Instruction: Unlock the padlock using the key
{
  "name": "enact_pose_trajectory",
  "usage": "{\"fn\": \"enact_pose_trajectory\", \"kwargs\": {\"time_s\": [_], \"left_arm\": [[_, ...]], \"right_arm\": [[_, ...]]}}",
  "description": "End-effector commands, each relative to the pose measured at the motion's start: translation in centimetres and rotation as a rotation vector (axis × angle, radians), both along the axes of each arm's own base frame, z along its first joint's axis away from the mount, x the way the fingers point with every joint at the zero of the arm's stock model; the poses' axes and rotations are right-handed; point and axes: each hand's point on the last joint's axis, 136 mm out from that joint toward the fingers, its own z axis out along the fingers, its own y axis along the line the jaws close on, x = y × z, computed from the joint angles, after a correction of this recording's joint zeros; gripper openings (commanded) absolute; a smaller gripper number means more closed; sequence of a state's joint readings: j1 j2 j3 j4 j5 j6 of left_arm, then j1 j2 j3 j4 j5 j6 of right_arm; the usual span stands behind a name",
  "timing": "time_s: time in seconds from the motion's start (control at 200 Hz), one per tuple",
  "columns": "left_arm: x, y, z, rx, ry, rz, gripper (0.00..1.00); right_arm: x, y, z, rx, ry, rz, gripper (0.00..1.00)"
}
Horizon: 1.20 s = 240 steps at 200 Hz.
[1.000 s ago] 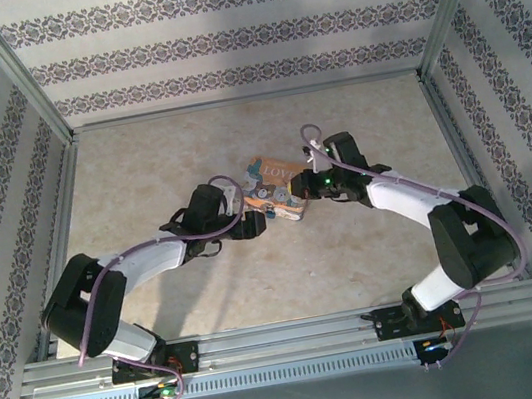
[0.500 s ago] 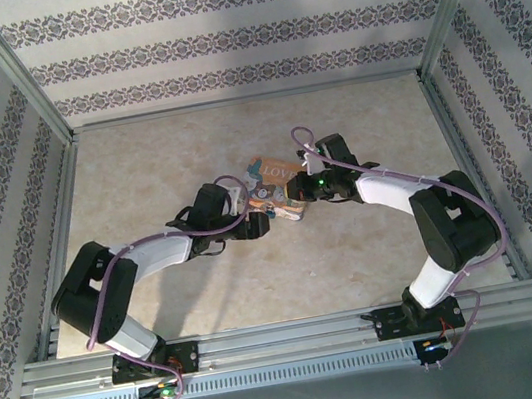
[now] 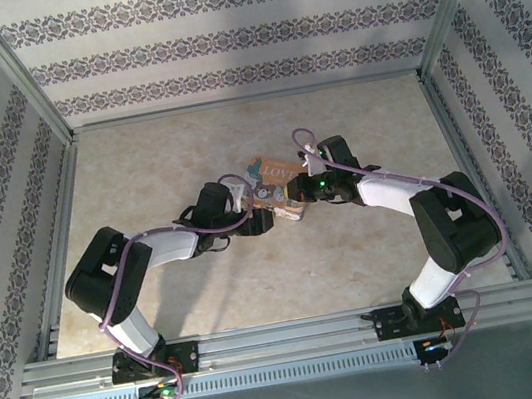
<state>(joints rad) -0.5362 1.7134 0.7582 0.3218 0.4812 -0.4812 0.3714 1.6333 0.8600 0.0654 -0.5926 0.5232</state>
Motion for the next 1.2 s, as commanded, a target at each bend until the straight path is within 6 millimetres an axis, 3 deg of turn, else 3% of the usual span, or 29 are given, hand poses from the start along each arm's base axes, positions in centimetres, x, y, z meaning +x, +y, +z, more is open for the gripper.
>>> {"fn": "enact_pose_trajectory", "kwargs": {"time_s": [0.0, 0.56, 0.964, 1.194], "left_arm": [[1.2, -0.9, 1.1, -0.052, -0.085, -0.038, 0.75], [2.6, -2.9, 0.6, -0.105, -0.141, -0.107, 0.71], [0.9, -4.0, 0.5, -0.13, -0.111, -0.129, 0.68], [0.9, -4.2, 0.1, -0.158, -0.068, -0.098, 0.64]], "right_arm": [[-1.4, -0.4, -1.9, -0.048, 0.045, 0.009, 0.0], [-1.6, -0.4, -1.5, -0.044, 0.041, 0.015, 0.0], [-1.5, -0.6, -1.6, -0.049, 0.041, 0.009, 0.0], [-1.6, -0.6, -1.7, -0.049, 0.042, 0.009, 0.0]]}}
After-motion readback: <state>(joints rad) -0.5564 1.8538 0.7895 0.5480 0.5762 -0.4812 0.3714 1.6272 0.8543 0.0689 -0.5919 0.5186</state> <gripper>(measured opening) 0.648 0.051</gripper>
